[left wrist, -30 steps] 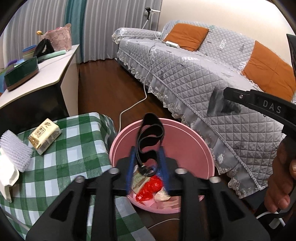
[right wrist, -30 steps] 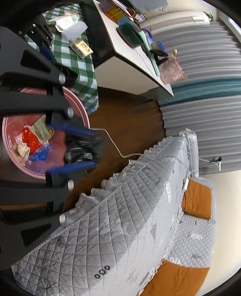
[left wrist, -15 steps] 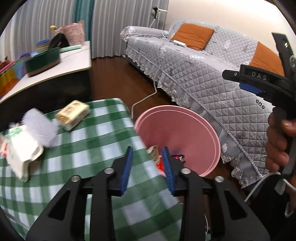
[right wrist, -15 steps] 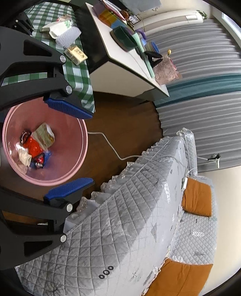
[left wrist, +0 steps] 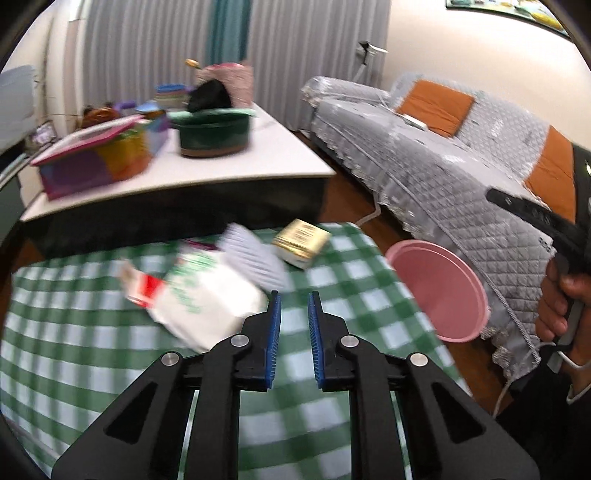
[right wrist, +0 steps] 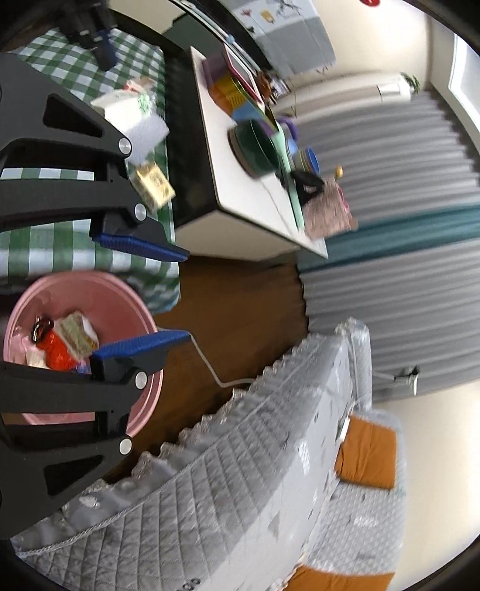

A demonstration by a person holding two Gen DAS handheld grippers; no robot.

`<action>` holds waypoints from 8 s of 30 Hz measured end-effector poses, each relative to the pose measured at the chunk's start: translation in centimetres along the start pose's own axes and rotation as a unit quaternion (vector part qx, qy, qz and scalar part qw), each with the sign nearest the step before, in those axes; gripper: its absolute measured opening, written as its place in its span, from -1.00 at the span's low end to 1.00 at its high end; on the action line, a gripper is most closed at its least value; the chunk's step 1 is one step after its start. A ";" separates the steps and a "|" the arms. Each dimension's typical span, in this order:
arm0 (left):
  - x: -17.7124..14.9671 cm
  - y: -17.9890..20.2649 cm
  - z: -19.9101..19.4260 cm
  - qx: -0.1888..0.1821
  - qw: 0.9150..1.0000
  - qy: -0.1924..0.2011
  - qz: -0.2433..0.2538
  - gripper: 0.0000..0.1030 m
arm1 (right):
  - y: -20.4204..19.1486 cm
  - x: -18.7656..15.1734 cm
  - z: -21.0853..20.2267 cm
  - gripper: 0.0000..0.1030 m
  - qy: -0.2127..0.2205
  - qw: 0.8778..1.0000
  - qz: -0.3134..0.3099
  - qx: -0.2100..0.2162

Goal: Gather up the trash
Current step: 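Move both open tools back over the table to the remaining trash, then grasp the red-and-white box with the left tool while the right tool grasps the clear bubble plastic, then carry the box and bubble plastic over the pink bucket with both tools, then open both tools to drop the box and bubble plastic into the bucket, then move both open tools back over the table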

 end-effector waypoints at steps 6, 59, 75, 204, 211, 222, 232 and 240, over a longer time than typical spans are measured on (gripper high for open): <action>-0.1 -5.9 -1.5 0.041 0.997 0.039 -0.057 -0.70 | -3.1 -0.9 0.3 -0.49 -0.007 0.999 -0.015 0.036; -0.6 -17.0 4.4 0.071 0.984 0.003 -0.165 -0.88 | -22.7 -9.1 9.2 -0.80 -0.102 0.962 -0.196 0.159; 0.6 -15.7 -0.8 0.119 0.980 0.062 -0.149 -0.89 | -19.0 -6.1 3.1 -0.80 -0.076 0.971 -0.172 0.151; 1.6 16.3 17.0 -0.104 0.993 -0.046 0.031 -0.87 | 8.8 -2.5 5.5 -0.69 -0.112 0.990 -0.007 -0.088; 1.3 16.0 16.7 -0.106 0.992 -0.058 0.021 -0.67 | 9.0 -2.2 5.2 -0.17 -0.105 0.990 -0.003 -0.098; 1.4 14.3 12.0 -0.096 0.994 -0.036 0.027 -0.51 | 8.2 -2.1 4.2 -0.16 -0.095 0.991 0.001 -0.097; -0.1 7.0 5.0 -0.044 0.999 -0.022 0.012 -0.51 | 4.8 -1.8 2.0 -0.16 -0.070 0.995 0.005 -0.072; -1.3 -0.6 1.0 0.007 0.999 -0.004 -0.031 -0.51 | 0.5 -1.6 0.0 -0.16 -0.027 0.999 -0.014 -0.032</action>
Point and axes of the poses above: each gripper's, at about its wrist camera, not at the fingertips, and z roughly the way its jaws point, y to its right, x to its top, the point moved 2 cm from there along z, roughly the way its jaws point, and after that the axes turned 11 degrees about -x, right-handed, at the moved point
